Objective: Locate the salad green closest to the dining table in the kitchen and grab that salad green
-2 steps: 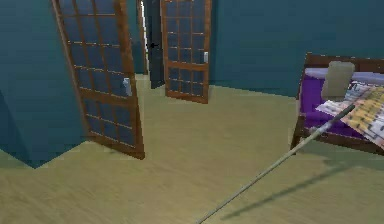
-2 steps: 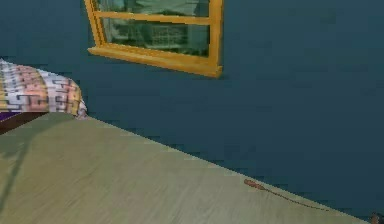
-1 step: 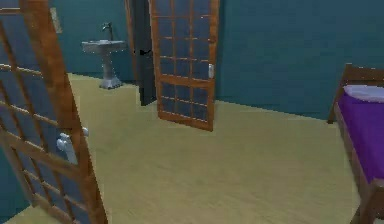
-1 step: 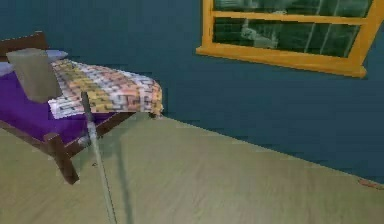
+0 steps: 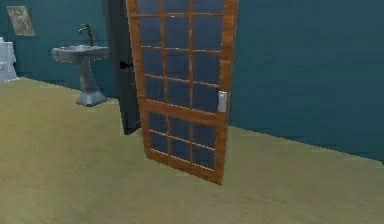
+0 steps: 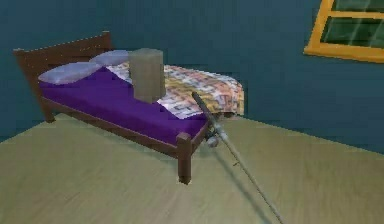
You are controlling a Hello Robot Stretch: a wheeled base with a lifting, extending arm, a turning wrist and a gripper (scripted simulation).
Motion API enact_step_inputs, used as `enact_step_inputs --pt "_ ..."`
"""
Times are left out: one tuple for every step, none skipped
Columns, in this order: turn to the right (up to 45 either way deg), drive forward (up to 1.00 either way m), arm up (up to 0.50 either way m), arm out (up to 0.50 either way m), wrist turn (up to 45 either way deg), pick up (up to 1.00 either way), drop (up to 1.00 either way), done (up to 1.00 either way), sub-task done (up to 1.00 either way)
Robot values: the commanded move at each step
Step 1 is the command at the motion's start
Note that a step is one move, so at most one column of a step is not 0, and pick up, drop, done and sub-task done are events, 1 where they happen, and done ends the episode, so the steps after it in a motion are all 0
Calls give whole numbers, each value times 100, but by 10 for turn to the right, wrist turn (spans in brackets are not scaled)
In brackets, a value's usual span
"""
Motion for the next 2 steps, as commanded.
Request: enact_step_inputs --pt "-90 0 0 0 0 0 0 0 0" --pt "0 15 0 0 0 0 0 0 0"
